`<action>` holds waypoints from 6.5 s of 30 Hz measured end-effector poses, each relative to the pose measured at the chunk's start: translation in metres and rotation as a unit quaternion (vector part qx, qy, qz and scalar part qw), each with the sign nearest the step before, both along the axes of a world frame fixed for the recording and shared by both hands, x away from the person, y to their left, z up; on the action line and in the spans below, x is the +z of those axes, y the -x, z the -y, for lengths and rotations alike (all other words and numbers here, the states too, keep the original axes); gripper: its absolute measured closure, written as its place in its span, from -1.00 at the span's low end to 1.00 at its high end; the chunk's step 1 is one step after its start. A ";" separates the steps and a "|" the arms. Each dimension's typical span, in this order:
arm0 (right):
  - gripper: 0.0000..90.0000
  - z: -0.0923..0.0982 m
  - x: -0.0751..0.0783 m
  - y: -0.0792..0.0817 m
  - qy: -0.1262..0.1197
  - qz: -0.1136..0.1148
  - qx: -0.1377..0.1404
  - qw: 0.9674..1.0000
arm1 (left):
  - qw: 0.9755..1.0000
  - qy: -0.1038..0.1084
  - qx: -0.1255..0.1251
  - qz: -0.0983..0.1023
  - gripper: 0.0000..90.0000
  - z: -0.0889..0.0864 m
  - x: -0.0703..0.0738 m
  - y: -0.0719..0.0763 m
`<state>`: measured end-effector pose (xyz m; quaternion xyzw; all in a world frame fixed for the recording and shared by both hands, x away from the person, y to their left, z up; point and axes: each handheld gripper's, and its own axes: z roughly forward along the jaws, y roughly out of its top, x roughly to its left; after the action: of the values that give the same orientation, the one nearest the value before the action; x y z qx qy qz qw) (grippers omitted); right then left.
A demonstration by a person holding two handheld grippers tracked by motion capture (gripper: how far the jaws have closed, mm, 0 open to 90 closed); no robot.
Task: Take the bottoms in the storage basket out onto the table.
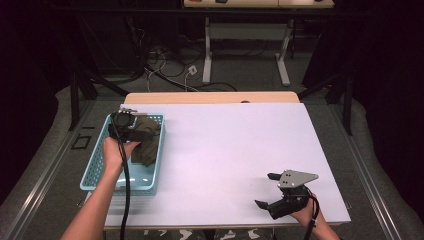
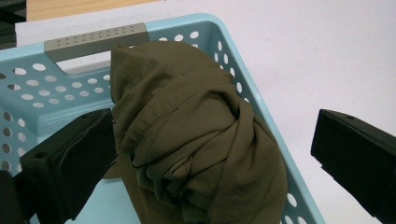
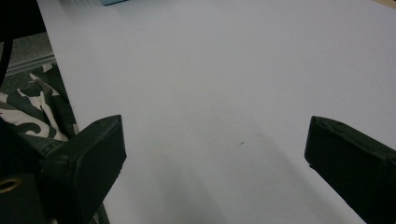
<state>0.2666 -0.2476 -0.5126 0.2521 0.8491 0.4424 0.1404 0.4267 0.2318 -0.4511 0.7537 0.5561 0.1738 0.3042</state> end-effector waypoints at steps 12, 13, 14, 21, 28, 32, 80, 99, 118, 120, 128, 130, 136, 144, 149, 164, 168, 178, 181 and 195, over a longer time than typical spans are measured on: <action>-0.88 0.000 0.000 0.000 0.000 -0.002 -0.001 1.000 | 0.999 -0.014 0.008 -0.041 -1.00 0.004 -0.012 -0.019; -0.88 0.000 -0.001 -0.001 -0.001 -0.001 -0.001 1.000 | 0.999 -0.016 0.009 -0.044 -1.00 0.003 -0.014 -0.020; -0.88 0.000 -0.001 -0.001 -0.001 -0.001 -0.001 1.000 | 0.999 -0.017 0.009 -0.048 -1.00 0.003 -0.015 -0.021; -0.88 0.001 -0.001 -0.001 -0.005 -0.005 -0.001 1.000 | 0.997 -0.019 0.009 -0.068 -1.00 0.001 -0.023 -0.028; -0.88 0.001 -0.001 -0.001 -0.005 -0.004 -0.002 1.000 | 0.996 -0.031 0.011 -0.082 -1.00 0.002 -0.031 -0.031; -0.88 0.001 -0.001 -0.001 -0.004 -0.006 -0.001 1.000 | 0.996 -0.030 0.012 -0.089 -1.00 0.001 -0.034 -0.032; -0.87 -0.001 -0.001 -0.001 -0.002 -0.007 0.007 1.000 | 0.987 -0.070 -0.045 -0.136 -0.41 -0.007 -0.049 -0.033; -0.87 0.001 -0.001 -0.001 -0.001 -0.009 0.004 1.000 | 0.988 -0.073 -0.097 -0.098 -0.40 -0.021 -0.040 -0.022; -0.87 0.001 -0.001 -0.001 -0.002 -0.009 0.003 1.000 | 0.982 -0.102 -0.135 -0.086 -0.40 -0.028 -0.019 -0.012; -0.87 0.001 -0.001 -0.001 -0.002 -0.009 0.002 1.000 | 0.980 -0.107 -0.140 -0.089 -0.40 -0.028 -0.017 -0.012; -0.87 0.001 -0.001 -0.001 -0.001 -0.009 0.003 1.000 | 0.979 -0.114 -0.147 -0.083 -0.40 -0.032 -0.008 -0.010; -0.87 0.001 -0.001 -0.001 -0.002 -0.009 0.003 1.000 | 0.979 -0.115 -0.149 -0.083 -0.40 -0.032 -0.006 -0.009; -0.86 0.001 -0.001 -0.001 -0.001 -0.008 0.003 1.000 | 0.977 -0.115 -0.163 -0.082 -0.40 -0.032 -0.001 -0.006; -0.86 0.001 -0.001 -0.001 -0.002 -0.007 0.001 1.000 | 0.973 -0.117 -0.179 -0.083 -0.38 -0.031 0.006 -0.004; -0.86 0.001 -0.001 -0.001 -0.002 -0.007 0.001 1.000 | 0.972 -0.123 -0.183 -0.082 -0.38 -0.031 0.009 -0.002; -0.86 0.001 0.000 -0.001 -0.002 -0.004 0.001 1.000 | 0.969 -0.125 -0.205 -0.058 -0.37 -0.029 0.030 0.004; -0.86 0.001 0.000 0.000 -0.001 -0.005 0.000 1.000 | 0.965 -0.136 -0.216 -0.057 -0.37 -0.027 0.034 0.006; -0.86 0.001 0.000 0.000 -0.003 -0.004 0.002 1.000 | 0.952 -0.158 -0.256 -0.063 -0.36 -0.027 0.047 0.009; -0.86 0.001 0.000 0.000 -0.002 -0.005 0.001 1.000 | 0.947 -0.167 -0.266 -0.066 -0.36 -0.028 0.052 0.009; -0.86 0.001 0.000 0.000 -0.003 -0.006 0.005 1.000 | 0.927 -0.197 -0.311 -0.076 -0.35 -0.028 0.065 0.003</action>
<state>0.2669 -0.2486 -0.5130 0.2509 0.8499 0.4439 0.1328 0.4236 0.2596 -0.3866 0.9446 0.2693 0.1189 0.1454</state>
